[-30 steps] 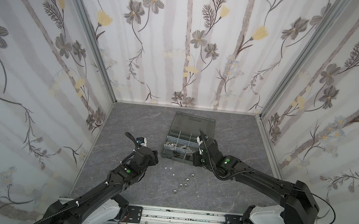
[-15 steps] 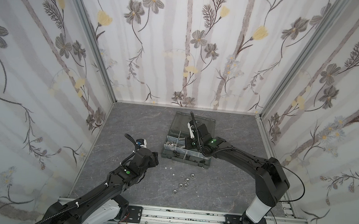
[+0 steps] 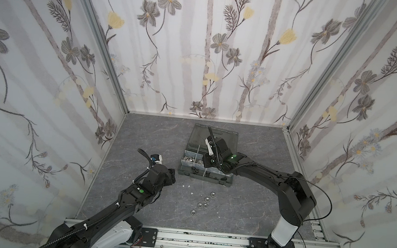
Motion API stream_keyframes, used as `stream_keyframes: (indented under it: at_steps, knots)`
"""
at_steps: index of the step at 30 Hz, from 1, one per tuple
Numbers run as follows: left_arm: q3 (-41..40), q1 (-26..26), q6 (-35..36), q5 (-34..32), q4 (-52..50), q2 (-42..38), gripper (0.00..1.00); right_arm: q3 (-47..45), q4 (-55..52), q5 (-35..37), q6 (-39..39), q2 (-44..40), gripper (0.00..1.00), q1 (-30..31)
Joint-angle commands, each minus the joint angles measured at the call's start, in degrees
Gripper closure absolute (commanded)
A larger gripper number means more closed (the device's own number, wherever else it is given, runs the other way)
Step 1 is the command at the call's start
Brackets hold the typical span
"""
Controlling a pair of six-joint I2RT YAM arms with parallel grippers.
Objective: Sort the screws and nuts into containers
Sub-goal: Place the screw into the container, then pick up the nut from the center of the table.
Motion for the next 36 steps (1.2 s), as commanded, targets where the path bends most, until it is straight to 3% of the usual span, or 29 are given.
stream_keyframes:
  at_steps: [1, 25, 36]
  knots:
    - [-0.1, 0.0, -0.8, -0.1, 0.9, -0.2, 0.31, 0.2, 1.8, -0.5, 0.0, -0.1, 0.73, 0.0]
    - [-0.5, 0.0, -1.2, 0.0, 0.9, -1.1, 0.31, -3.3, 0.2, -0.1, -1.0, -6.3, 0.72, 1.4]
    - [-0.6, 0.0, -0.8, -0.5, 1.0, 0.0, 0.31, -14.5, -1.0, 3.1, 4.1, -14.7, 0.71, 9.6]
